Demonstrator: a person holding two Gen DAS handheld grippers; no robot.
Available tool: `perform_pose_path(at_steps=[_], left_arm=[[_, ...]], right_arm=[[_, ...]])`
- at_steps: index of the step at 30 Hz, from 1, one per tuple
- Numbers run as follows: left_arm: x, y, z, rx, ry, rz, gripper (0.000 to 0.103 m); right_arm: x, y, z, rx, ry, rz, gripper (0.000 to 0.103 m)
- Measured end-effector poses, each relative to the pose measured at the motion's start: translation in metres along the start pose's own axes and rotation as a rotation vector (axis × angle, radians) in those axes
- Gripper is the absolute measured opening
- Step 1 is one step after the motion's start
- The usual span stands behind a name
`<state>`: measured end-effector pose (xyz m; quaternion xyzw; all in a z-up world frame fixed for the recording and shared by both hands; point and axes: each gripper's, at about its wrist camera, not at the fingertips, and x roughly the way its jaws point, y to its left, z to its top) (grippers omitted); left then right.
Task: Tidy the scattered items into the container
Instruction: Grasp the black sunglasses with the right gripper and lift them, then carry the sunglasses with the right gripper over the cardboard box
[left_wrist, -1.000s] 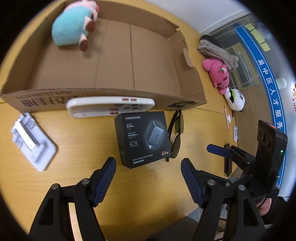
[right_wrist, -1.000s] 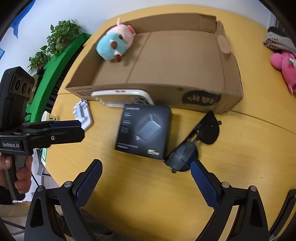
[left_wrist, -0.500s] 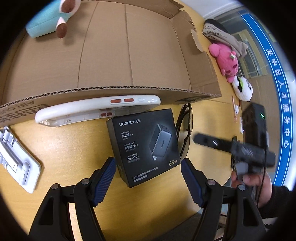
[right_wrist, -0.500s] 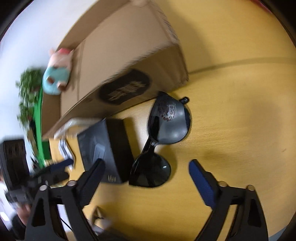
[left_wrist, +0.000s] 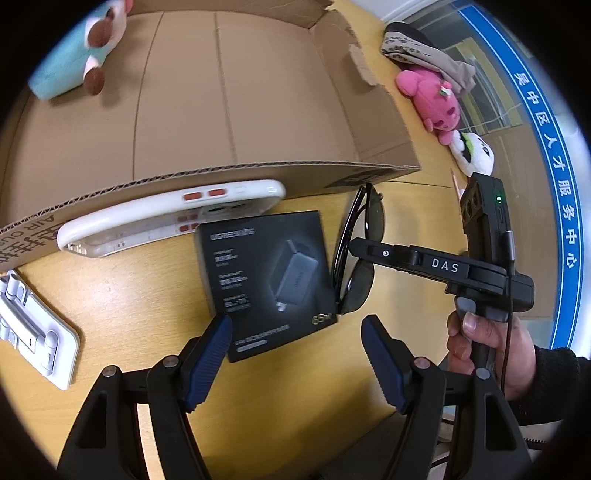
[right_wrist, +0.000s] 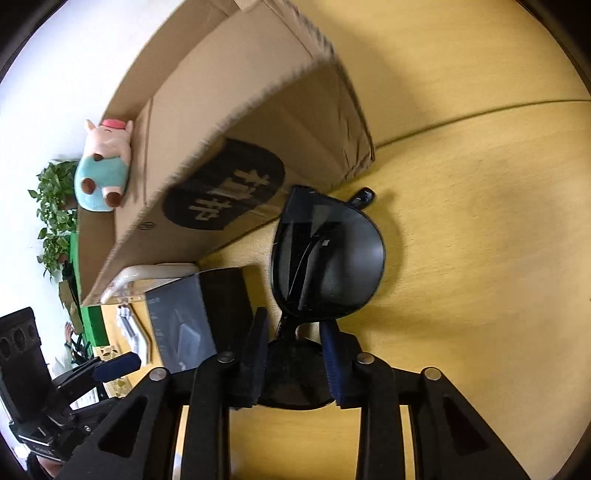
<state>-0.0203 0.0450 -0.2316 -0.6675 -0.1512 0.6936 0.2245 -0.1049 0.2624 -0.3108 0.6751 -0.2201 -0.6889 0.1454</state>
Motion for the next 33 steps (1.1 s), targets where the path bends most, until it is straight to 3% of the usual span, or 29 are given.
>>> perform_pose_path(at_steps=[1, 12, 19, 25, 33], left_arm=[[-0.002, -0.005, -0.001, 0.012, -0.005, -0.006, 0.072], [0.008, -0.051, -0.009, 0.105, 0.005, -0.114, 0.072], [0.009, -0.064, -0.011, 0.114, -0.018, -0.244, 0.069], [-0.012, -0.064, -0.011, 0.144, -0.072, -0.402, 0.035], [-0.049, -0.051, 0.006, 0.119, -0.167, -0.425, 0.029]], right_arm=[[-0.005, 0.001, -0.002, -0.009, -0.010, 0.000, 0.023], [-0.060, 0.022, -0.016, -0.083, -0.076, 0.071, 0.022], [-0.104, 0.059, -0.026, -0.167, -0.051, 0.150, 0.022], [-0.124, 0.096, -0.032, -0.243, -0.014, 0.160, 0.022], [-0.133, 0.136, -0.017, -0.304, -0.022, 0.159, 0.022]])
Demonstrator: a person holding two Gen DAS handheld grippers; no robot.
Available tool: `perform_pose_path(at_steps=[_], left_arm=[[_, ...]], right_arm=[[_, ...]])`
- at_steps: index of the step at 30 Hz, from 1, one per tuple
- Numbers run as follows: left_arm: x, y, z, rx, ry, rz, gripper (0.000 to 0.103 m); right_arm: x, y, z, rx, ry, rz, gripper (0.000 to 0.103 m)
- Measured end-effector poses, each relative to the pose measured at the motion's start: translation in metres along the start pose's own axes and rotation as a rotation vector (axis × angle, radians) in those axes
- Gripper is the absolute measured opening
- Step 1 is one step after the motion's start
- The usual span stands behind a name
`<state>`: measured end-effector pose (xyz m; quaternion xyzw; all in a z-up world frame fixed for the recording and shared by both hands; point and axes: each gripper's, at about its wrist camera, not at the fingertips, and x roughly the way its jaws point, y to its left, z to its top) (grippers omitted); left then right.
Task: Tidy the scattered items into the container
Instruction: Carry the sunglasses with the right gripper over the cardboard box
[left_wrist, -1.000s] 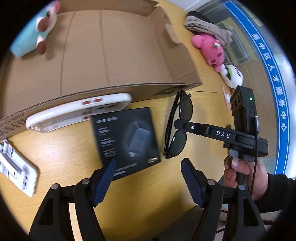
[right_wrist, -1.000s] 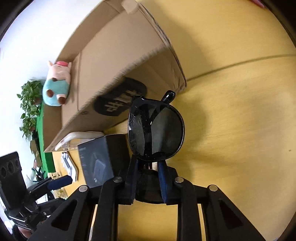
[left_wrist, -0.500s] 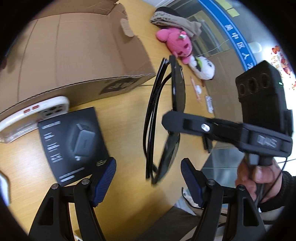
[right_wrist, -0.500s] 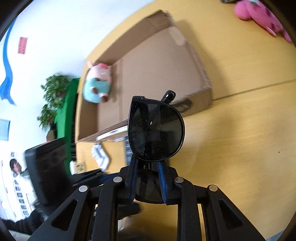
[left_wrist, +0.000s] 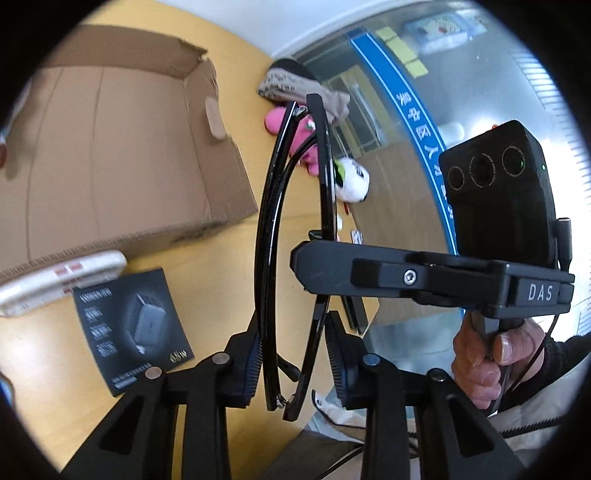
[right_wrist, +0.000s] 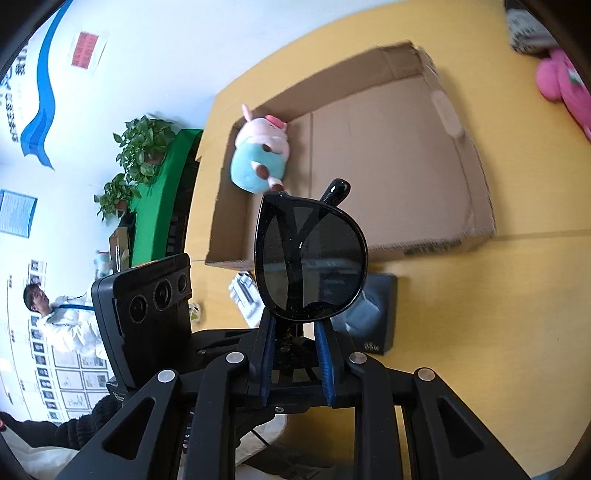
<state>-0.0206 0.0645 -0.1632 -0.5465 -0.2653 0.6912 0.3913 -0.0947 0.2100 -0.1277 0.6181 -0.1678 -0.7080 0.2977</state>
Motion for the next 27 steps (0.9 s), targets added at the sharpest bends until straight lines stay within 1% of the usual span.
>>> perform_pose_path(at_steps=[3, 6, 11, 15, 19, 22, 27], left_arm=[[-0.017, 0.000, 0.017, -0.001, -0.040, 0.003, 0.028], [-0.034, -0.001, 0.040, 0.005, -0.074, 0.021, 0.028], [-0.058, 0.006, 0.088, 0.000, -0.115, 0.047, 0.028], [-0.069, 0.022, 0.122, -0.015, -0.141, 0.055, 0.028], [-0.069, 0.047, 0.147, -0.061, -0.153, 0.043, 0.027], [-0.063, 0.070, 0.161, -0.098, -0.146, 0.054, 0.027], [-0.059, 0.124, 0.174, -0.174, -0.124, 0.053, 0.027]], right_arm=[[0.000, 0.013, 0.016, -0.019, -0.014, 0.011, 0.022], [-0.001, 0.032, 0.041, -0.054, -0.039, 0.019, 0.022], [0.001, 0.058, 0.084, -0.110, -0.087, 0.017, 0.022], [0.007, 0.070, 0.120, -0.147, -0.114, 0.009, 0.023], [0.023, 0.076, 0.153, -0.153, -0.110, 0.009, 0.023], [0.046, 0.071, 0.175, -0.141, -0.084, 0.009, 0.023], [0.090, 0.054, 0.207, -0.126, -0.028, 0.012, 0.023]])
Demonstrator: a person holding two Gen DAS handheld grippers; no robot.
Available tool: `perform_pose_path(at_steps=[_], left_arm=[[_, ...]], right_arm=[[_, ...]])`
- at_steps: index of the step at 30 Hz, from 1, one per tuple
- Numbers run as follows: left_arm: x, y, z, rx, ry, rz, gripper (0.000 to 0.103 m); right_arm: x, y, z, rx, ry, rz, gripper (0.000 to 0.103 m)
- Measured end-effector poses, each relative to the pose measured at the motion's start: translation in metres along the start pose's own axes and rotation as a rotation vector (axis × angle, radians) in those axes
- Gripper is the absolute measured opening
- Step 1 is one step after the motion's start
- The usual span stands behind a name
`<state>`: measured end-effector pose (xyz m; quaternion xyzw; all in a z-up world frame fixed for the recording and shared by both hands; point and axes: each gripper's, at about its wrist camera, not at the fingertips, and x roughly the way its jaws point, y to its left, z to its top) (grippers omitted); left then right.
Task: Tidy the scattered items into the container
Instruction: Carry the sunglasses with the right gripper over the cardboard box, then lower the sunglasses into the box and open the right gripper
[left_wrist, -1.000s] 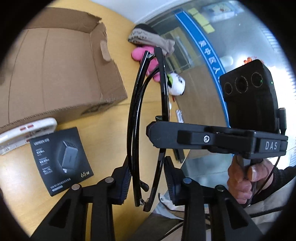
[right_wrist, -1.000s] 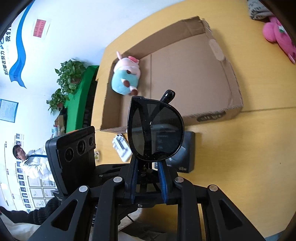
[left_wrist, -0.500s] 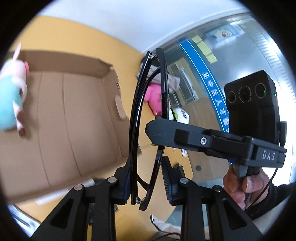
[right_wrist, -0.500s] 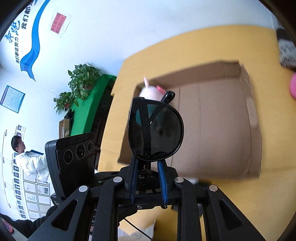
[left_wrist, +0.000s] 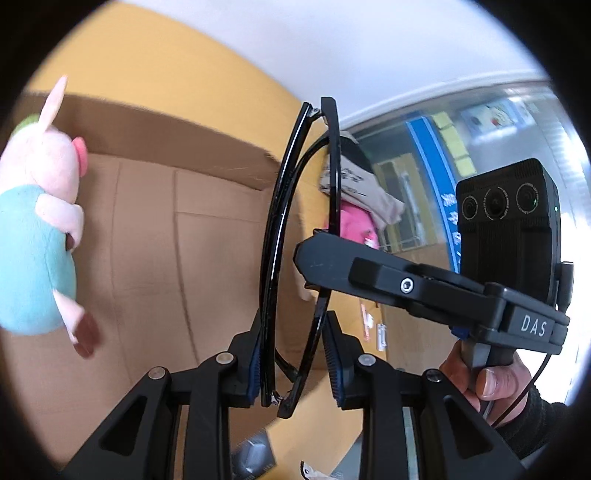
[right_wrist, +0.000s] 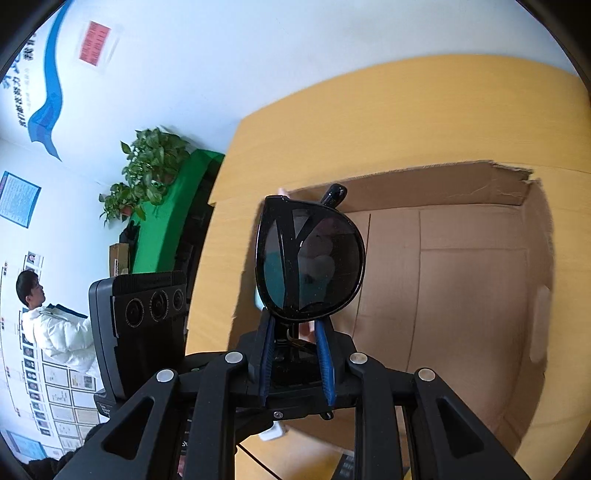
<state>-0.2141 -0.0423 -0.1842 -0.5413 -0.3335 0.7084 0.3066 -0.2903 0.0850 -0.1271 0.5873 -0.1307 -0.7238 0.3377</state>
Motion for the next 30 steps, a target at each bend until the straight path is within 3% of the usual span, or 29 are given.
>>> perform_pose_path(at_steps=[4, 12, 23, 28, 30], left_arm=[[0.022, 0.035, 0.019, -0.078, 0.023, 0.034, 0.027], [0.068, 0.077, 0.054, -0.164, 0.074, 0.177, 0.023], [0.111, 0.095, 0.071, -0.228, 0.167, 0.345, 0.022], [0.111, 0.099, 0.071, -0.253, 0.165, 0.360, 0.022], [0.111, 0.096, 0.071, -0.257, 0.172, 0.380, 0.029]], right_arm=[[0.042, -0.026, 0.021, 0.020, 0.059, 0.005, 0.023], [0.117, -0.083, 0.054, 0.056, 0.135, 0.030, 0.024], [0.157, -0.134, 0.064, 0.134, 0.156, 0.041, 0.025], [0.167, -0.143, 0.062, 0.155, 0.144, 0.055, 0.026], [0.168, -0.143, 0.062, 0.155, 0.132, 0.052, 0.028]])
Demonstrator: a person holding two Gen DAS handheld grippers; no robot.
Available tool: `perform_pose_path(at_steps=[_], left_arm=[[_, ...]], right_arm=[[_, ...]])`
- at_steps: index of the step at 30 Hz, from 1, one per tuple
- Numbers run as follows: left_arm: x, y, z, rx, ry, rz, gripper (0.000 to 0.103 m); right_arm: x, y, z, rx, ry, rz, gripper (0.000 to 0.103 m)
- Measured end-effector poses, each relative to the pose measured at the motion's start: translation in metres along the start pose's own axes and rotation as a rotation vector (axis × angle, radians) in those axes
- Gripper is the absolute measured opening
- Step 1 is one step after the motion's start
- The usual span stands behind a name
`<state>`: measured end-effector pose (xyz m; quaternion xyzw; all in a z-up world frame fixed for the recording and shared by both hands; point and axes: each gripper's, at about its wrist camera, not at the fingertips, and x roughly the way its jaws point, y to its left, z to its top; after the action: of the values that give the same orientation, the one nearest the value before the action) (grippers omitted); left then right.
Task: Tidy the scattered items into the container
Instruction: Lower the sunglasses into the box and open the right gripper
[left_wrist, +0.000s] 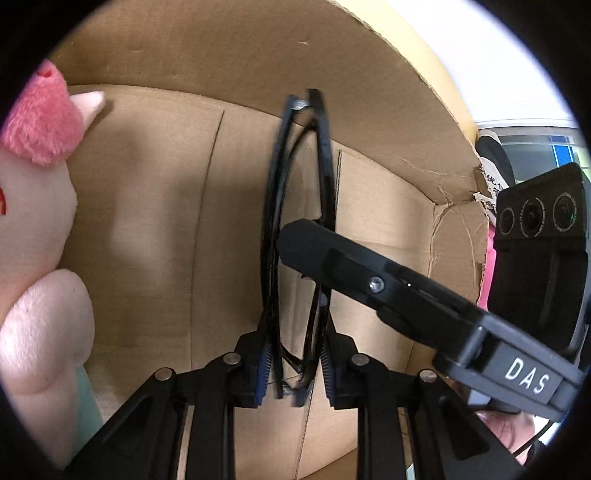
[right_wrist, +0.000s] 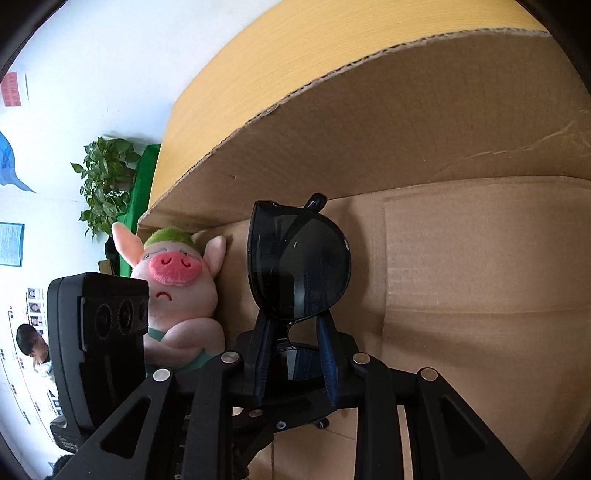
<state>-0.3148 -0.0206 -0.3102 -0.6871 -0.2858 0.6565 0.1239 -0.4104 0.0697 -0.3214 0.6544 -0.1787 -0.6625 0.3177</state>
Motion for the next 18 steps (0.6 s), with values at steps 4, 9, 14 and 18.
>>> perform_pose_path(at_steps=[4, 9, 14, 18], left_arm=[[-0.022, -0.017, -0.015, 0.050, -0.039, 0.058, 0.036], [-0.085, -0.046, -0.057, 0.148, -0.200, 0.071, 0.055], [-0.164, -0.080, -0.112, 0.261, -0.395, 0.111, 0.068], [-0.216, -0.087, -0.172, 0.320, -0.519, 0.159, 0.075]], right_arm=[[-0.017, 0.018, -0.003, -0.076, -0.026, -0.053, 0.058], [-0.090, 0.066, -0.029, -0.169, -0.141, -0.147, 0.091], [-0.175, 0.124, -0.088, -0.282, -0.267, -0.288, 0.102], [-0.225, 0.171, -0.140, -0.361, -0.349, -0.389, 0.103]])
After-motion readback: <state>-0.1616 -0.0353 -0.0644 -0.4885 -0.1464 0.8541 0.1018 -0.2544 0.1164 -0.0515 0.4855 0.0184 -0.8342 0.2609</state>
